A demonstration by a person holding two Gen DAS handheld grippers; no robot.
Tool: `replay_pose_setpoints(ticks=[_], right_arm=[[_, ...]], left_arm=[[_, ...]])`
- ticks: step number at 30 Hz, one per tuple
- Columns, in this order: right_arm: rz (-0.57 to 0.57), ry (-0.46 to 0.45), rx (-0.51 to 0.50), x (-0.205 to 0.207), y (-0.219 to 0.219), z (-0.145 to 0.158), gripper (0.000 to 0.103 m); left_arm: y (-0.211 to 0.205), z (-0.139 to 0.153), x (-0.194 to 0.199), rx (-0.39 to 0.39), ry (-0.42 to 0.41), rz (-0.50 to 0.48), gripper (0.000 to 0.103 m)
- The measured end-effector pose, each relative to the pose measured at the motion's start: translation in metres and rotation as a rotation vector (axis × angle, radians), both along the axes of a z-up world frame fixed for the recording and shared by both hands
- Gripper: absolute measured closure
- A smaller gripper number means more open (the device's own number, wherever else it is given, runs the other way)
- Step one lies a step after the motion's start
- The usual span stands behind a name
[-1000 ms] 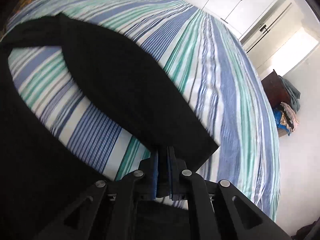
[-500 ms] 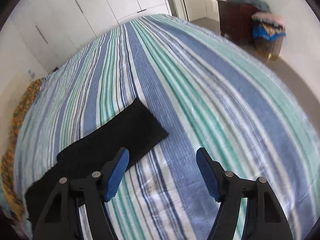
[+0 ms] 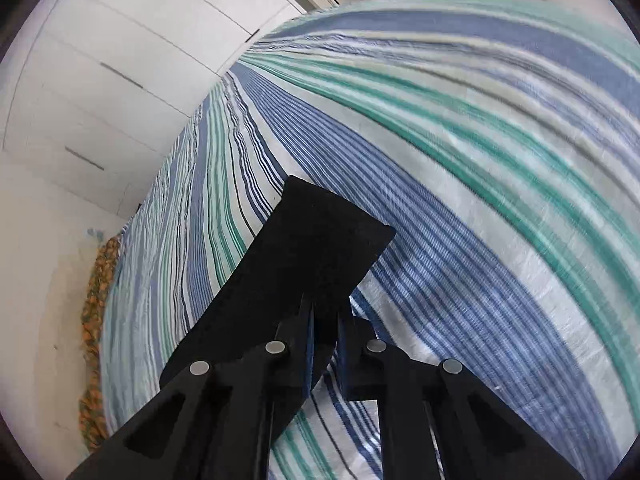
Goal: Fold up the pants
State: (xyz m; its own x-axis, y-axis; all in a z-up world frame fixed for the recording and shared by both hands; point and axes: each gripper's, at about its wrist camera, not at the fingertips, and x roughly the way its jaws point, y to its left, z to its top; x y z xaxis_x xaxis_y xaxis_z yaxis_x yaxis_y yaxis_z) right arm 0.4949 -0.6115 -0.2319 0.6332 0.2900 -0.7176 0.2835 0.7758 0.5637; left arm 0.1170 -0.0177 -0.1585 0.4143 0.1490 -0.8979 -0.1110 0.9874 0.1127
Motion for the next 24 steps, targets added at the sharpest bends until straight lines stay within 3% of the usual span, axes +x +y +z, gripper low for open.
replay_pose_setpoints(ticks=[2,3,4,6,9,12,14,16,19,21,24], right_arm=[[0.034,0.057,-0.14,-0.009,0.0,-0.002,0.086],[0.03,0.097,-0.195,-0.013,-0.001,-0.004,0.068],[0.003,0.12,-0.262,-0.018,-0.002,-0.003,0.043],[-0.053,0.091,-0.382,-0.031,0.003,0.012,0.026],[0.04,-0.014,-0.429,-0.036,0.045,0.037,0.026],[0.262,-0.094,-0.328,-0.026,0.132,0.051,0.026],[0.452,-0.117,-0.236,-0.022,0.21,0.054,0.026],[0.66,-0.127,-0.135,-0.028,0.297,0.052,0.026],[0.936,-0.109,-0.012,-0.043,0.414,0.039,0.026],[1.049,-0.046,0.017,-0.048,0.47,0.022,0.026],[1.113,0.035,-0.085,-0.047,0.506,-0.008,0.028]], left_arm=[[0.016,-0.006,0.014,-0.026,-0.015,0.01,0.001],[0.025,-0.007,0.025,-0.032,-0.037,0.021,0.001],[0.036,-0.006,0.038,-0.033,-0.068,0.035,0.001],[0.056,-0.006,0.069,-0.023,-0.149,0.051,0.001],[0.087,-0.014,0.128,0.033,-0.249,0.109,0.001],[0.114,-0.037,0.184,0.02,-0.294,0.127,0.001],[0.129,-0.062,0.207,0.047,-0.276,0.172,0.001],[0.141,-0.09,0.219,0.041,-0.2,0.201,0.001],[0.153,-0.121,0.219,-0.005,-0.105,0.197,0.001],[0.152,-0.124,0.21,-0.008,-0.119,0.178,0.0],[0.154,-0.123,0.203,-0.019,-0.124,0.169,0.001]])
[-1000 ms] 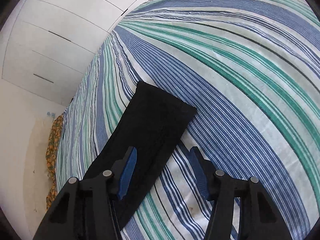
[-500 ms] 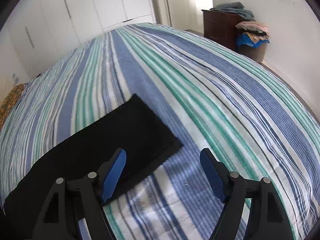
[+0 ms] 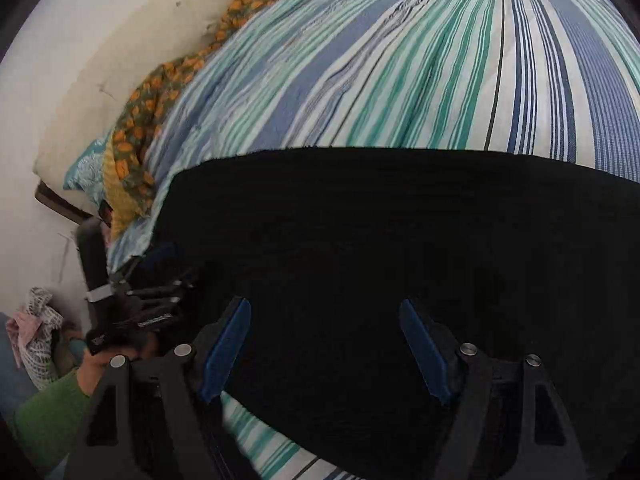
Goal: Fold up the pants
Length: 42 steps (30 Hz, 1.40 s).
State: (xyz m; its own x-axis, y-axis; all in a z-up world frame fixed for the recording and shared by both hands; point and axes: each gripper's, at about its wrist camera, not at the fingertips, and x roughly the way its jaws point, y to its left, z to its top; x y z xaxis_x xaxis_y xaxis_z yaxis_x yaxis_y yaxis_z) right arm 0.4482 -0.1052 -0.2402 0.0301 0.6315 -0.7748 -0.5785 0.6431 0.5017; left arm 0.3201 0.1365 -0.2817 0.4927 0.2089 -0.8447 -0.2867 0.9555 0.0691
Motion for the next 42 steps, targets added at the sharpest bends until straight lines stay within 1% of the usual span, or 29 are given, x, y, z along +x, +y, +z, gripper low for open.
replay_pose_setpoints(ticks=[1,2,3,4,6,8,10,11,12,13,15,17,19,21,23,24,25,27,29,31,34,36,38,40,42], right_arm=[[-0.002,-0.022,-0.022,0.003,-0.006,-0.003,0.032],[-0.028,-0.044,-0.034,0.009,-0.019,-0.004,0.032],[-0.08,-0.059,-0.049,0.018,-0.038,-0.003,0.032],[-0.145,-0.062,-0.057,0.026,-0.065,-0.002,0.032],[-0.297,-0.063,-0.087,0.041,-0.139,0.003,0.032],[-0.465,-0.064,-0.16,0.05,-0.214,0.007,0.031],[-0.61,-0.094,-0.271,0.045,-0.28,0.014,0.031],[-0.674,-0.128,-0.354,0.036,-0.309,0.021,0.031],[-0.725,-0.172,-0.415,0.023,-0.331,0.032,0.03],[-0.748,-0.206,-0.419,0.006,-0.348,0.043,0.03],[-0.739,-0.253,-0.367,-0.039,-0.361,0.063,0.03],[-0.669,-0.259,-0.286,-0.092,-0.35,0.076,0.027],[-0.581,-0.224,-0.174,-0.149,-0.327,0.085,0.022],[-0.486,-0.159,-0.035,-0.204,-0.292,0.087,0.02],[-0.397,-0.09,0.057,-0.246,-0.256,0.078,0.019],[-0.358,-0.051,0.076,-0.261,-0.234,0.068,0.019],[-0.325,-0.021,0.077,-0.273,-0.221,0.057,0.019],[-0.293,0.027,0.032,-0.287,-0.205,0.034,0.019],[-0.331,0.057,-0.021,-0.293,-0.215,0.019,0.02],[-0.424,0.055,-0.044,-0.291,-0.247,0.016,0.02],[-0.615,0.077,-0.076,-0.29,-0.323,0.019,0.02],[-0.756,0.097,-0.102,-0.297,-0.374,0.018,0.02],[-0.895,0.109,-0.119,-0.308,-0.416,0.023,0.02],[-0.974,0.081,-0.146,-0.314,-0.433,0.035,0.02],[-0.97,0.04,-0.138,-0.306,-0.427,0.051,0.02]], left_arm=[[0.001,0.001,-0.002,-0.001,-0.001,-0.003,0.001],[0.001,0.001,-0.003,-0.001,-0.003,-0.006,0.001],[0.003,0.001,-0.002,-0.001,-0.004,-0.008,0.001],[0.003,0.002,-0.005,0.004,-0.007,-0.004,0.001],[0.005,0.01,-0.012,0.032,-0.021,0.028,0.001],[0.006,0.022,-0.027,0.044,-0.048,0.063,0.001],[0.005,0.037,-0.051,0.016,-0.084,0.072,0.001],[0.003,0.044,-0.066,-0.006,-0.1,0.07,0.001],[-0.002,0.049,-0.081,-0.031,-0.112,0.06,0.001],[-0.01,0.053,-0.096,-0.059,-0.117,0.045,0.001],[-0.032,0.057,-0.123,-0.114,-0.103,-0.001,0.001],[-0.063,0.055,-0.148,-0.177,-0.084,-0.062,0.001],[-0.101,0.051,-0.169,-0.238,-0.059,-0.15,0.001],[-0.139,0.046,-0.184,-0.271,-0.033,-0.248,0.001],[-0.169,0.039,-0.194,-0.249,-0.006,-0.33,0.001],[-0.18,0.034,-0.197,-0.227,0.016,-0.362,0.001],[-0.188,0.029,-0.199,-0.197,0.046,-0.386,0.001],[-0.192,0.025,-0.204,-0.12,0.066,-0.402,0.001],[-0.181,0.026,-0.208,-0.069,0.068,-0.37,0.001],[-0.159,0.028,-0.211,-0.078,0.074,-0.298,0.001],[-0.124,0.033,-0.214,-0.094,0.069,-0.203,0.001],[-0.105,0.039,-0.213,-0.086,0.058,-0.152,0.001],[-0.089,0.048,-0.209,-0.083,0.032,-0.107,0.001],[-0.078,0.059,-0.2,-0.087,-0.013,-0.077,0.001],[-0.069,0.068,-0.18,-0.091,-0.049,-0.069,0.001]])
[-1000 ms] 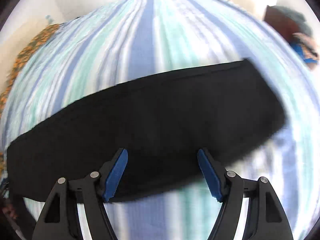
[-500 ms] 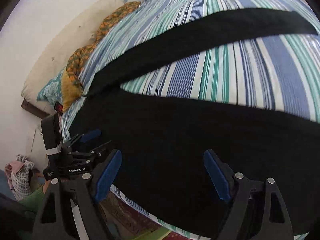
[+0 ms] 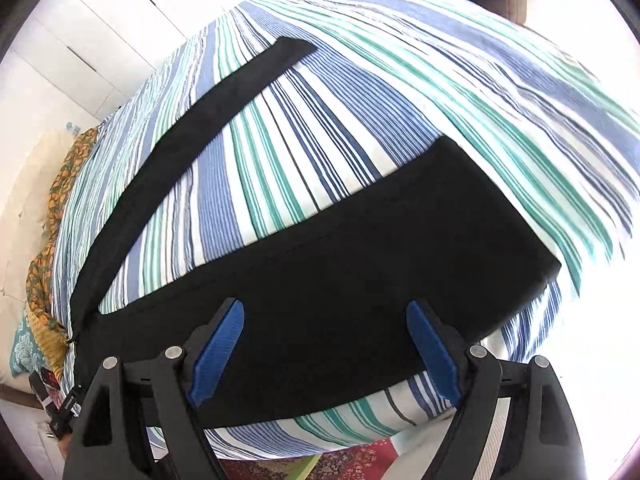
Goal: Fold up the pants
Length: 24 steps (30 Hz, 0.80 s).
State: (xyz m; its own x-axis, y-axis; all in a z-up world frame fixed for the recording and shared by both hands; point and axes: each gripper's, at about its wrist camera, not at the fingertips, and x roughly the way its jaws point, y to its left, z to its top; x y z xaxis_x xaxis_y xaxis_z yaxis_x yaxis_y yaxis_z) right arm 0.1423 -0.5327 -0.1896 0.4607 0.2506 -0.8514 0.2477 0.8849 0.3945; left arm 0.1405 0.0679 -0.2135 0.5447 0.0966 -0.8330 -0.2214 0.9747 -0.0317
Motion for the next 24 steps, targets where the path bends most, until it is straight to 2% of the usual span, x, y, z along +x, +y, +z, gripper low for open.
replay_pose_setpoints(ticks=[2,4,6,8,11,15,16,18,21,24], right_arm=[[0.054,-0.038,0.014,0.024,0.021,0.013,0.019],[0.15,-0.067,0.046,0.062,0.059,0.026,0.019],[0.265,-0.102,0.071,0.106,0.113,0.039,0.019],[0.379,-0.131,0.096,0.147,0.174,0.05,0.019],[0.571,-0.175,0.14,0.192,0.274,0.058,0.019],[0.765,-0.193,0.196,0.228,0.388,0.035,0.019],[0.808,-0.174,0.212,0.236,0.412,0.024,0.019],[0.895,-0.108,0.208,0.251,0.45,-0.003,0.019],[1.004,-0.065,0.046,0.263,0.467,-0.038,0.019],[1.025,-0.119,-0.007,0.289,0.428,-0.045,0.019]], left_arm=[[0.009,0.001,0.027,0.02,-0.026,0.015,0.001],[0.018,0.011,0.058,0.045,-0.085,0.048,0.001],[0.032,0.014,0.083,0.056,-0.126,0.108,0.001],[0.048,0.013,0.107,0.032,-0.149,0.169,0.001],[0.069,-0.005,0.131,0.009,-0.143,0.233,0.001],[0.086,-0.058,0.147,0.025,-0.028,0.251,0.001],[0.086,-0.069,0.146,0.028,-0.018,0.236,0.001],[0.083,-0.074,0.139,0.043,-0.057,0.229,0.001],[0.084,-0.077,0.139,0.04,-0.061,0.226,0.001],[0.084,-0.077,0.136,0.032,-0.082,0.227,0.001]])
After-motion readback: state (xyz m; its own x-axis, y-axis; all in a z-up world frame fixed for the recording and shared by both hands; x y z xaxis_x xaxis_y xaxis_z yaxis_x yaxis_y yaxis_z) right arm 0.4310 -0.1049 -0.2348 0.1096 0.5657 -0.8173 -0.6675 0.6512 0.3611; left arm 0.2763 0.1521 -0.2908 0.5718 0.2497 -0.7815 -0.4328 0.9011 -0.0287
